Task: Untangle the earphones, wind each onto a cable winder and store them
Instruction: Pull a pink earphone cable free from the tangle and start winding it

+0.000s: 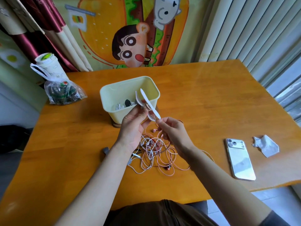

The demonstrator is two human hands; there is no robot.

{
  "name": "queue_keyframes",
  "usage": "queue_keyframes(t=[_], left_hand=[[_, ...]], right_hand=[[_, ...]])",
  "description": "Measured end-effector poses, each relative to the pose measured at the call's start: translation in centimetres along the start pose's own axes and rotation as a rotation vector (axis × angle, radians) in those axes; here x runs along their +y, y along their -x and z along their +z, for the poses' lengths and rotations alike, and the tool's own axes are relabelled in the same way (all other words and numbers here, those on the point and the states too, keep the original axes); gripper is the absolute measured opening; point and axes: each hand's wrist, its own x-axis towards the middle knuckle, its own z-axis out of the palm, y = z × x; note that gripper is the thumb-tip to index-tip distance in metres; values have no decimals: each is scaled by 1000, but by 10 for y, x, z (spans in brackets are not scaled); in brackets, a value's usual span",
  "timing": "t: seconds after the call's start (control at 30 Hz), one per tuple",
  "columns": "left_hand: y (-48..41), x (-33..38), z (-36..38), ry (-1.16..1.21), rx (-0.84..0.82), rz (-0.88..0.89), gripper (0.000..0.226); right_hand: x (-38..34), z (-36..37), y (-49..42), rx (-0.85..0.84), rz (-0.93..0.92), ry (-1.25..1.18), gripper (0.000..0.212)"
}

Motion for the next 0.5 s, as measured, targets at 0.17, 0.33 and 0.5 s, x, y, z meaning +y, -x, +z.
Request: queue_keyframes(t=[0.17,0.33,0.5], left_hand=[[-2,-5,-6,-344,226,88,26],[-9,-9,-24,-903,247,289,35],[-6,-10,-37,-1202,102,341,38]], right_hand=[[5,2,3,17,-99,214,24],[3,-1,8,-111,-225,571,22],[-25,-17,2,-193,-359,864,19]])
